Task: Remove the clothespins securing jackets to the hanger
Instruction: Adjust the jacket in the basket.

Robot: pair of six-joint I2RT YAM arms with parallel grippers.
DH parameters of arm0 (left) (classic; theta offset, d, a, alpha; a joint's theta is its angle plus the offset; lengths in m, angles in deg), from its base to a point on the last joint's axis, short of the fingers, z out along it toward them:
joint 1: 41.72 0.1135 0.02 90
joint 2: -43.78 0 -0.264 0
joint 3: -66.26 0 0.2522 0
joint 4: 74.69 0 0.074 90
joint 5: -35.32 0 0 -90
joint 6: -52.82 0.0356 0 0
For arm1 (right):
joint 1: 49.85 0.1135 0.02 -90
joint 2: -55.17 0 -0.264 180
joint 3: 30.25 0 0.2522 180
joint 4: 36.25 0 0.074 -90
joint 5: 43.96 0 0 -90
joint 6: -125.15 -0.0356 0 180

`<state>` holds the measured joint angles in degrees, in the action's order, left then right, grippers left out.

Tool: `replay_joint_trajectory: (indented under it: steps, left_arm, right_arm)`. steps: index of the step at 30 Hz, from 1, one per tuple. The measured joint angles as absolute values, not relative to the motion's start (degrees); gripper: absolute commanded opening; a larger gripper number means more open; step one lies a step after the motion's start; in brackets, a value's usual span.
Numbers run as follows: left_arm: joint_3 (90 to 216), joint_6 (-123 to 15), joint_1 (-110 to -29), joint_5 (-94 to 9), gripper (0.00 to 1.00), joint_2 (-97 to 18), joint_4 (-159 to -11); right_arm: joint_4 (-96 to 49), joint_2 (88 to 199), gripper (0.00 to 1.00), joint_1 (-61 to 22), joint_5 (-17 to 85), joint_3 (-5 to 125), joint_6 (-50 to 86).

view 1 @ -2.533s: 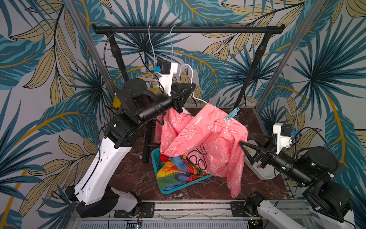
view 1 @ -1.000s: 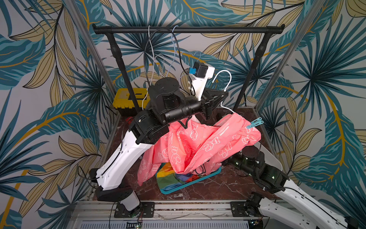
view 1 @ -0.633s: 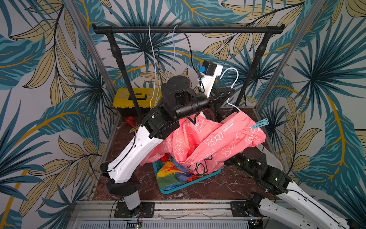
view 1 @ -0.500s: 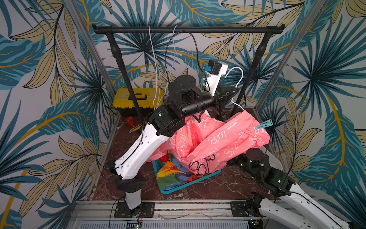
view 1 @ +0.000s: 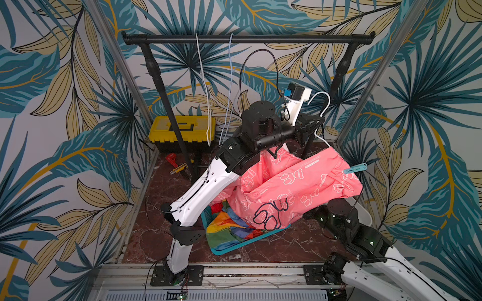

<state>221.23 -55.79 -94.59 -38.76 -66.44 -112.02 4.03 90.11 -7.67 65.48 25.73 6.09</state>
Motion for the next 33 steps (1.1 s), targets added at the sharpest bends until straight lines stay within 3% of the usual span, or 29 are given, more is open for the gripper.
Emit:
replay_joint_trajectory:
  steps: [6,14,22,30,33]
  left_arm:
    - [196.14,-54.59,-94.52,-48.07,0.00,-50.00,-107.39]
    - [171.99,-53.32,-92.20,-59.46,0.00,-28.69,-102.17]
    - [153.21,-56.45,-85.73,-63.79,0.00,-18.42,-99.26]
    - [137.98,-59.23,-84.29,-64.64,0.00,-13.37,-94.41]
    - [132.03,-60.67,-83.70,-65.45,0.00,-12.17,-89.10]
  right_arm:
    - [0.84,100.07,0.35,-7.81,60.39,26.06,7.34]
    - [-9.37,110.61,0.35,-7.39,52.34,26.06,6.75]
    - [-18.50,121.65,0.35,-6.30,47.88,26.08,3.51]
    - [-22.31,127.09,0.62,-6.38,47.80,26.06,-0.70]
    - [-20.19,126.50,0.65,-6.84,48.87,26.06,-2.19]
